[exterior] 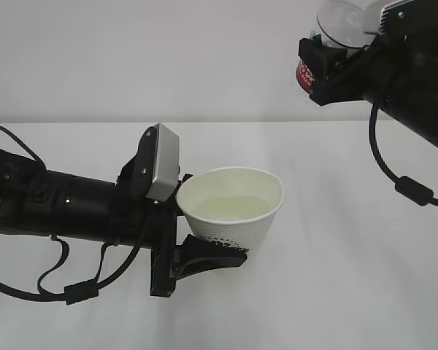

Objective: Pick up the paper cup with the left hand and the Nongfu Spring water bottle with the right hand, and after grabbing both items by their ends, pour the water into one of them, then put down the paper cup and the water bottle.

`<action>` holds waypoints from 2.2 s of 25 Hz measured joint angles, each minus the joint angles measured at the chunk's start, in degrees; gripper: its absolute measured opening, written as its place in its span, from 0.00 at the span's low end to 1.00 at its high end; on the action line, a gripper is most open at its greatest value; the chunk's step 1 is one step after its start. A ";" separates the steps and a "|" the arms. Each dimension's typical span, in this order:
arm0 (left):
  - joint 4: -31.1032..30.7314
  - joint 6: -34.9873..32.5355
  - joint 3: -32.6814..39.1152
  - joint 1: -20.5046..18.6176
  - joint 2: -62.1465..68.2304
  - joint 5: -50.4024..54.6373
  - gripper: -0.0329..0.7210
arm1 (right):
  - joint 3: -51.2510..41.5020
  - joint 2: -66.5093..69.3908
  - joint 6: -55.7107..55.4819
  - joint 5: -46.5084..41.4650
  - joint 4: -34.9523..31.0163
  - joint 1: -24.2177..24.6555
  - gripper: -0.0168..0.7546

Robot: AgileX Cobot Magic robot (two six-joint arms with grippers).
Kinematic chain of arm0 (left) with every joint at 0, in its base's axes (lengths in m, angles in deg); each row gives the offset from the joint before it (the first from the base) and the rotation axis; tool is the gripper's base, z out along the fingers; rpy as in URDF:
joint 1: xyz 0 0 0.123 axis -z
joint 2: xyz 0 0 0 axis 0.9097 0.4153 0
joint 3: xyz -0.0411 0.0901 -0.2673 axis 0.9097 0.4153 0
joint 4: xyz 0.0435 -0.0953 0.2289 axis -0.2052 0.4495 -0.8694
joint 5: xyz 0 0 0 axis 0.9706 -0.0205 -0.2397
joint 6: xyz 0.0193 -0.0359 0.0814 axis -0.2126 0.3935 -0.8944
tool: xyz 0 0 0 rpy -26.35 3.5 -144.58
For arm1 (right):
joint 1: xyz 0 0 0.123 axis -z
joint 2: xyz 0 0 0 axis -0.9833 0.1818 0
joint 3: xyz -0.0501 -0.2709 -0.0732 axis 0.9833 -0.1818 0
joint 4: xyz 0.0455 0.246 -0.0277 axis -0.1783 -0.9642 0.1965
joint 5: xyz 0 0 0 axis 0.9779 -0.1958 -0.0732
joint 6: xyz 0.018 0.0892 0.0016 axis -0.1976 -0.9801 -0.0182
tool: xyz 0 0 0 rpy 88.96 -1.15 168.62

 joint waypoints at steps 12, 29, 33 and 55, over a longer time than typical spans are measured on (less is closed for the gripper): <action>0.00 0.00 0.00 0.00 0.00 0.00 0.69 | 0.00 0.00 4.20 -1.88 -9.86 0.00 0.64; 0.00 0.00 0.00 0.00 0.00 0.00 0.69 | 0.00 0.00 7.83 -2.31 -18.28 0.00 0.64; 0.00 0.00 0.00 0.00 0.00 0.00 0.69 | 0.00 0.00 8.25 -2.31 -19.31 0.00 0.64; 0.09 0.00 0.00 0.00 0.00 0.05 0.69 | 0.00 0.00 8.50 -6.25 -21.29 10.51 0.65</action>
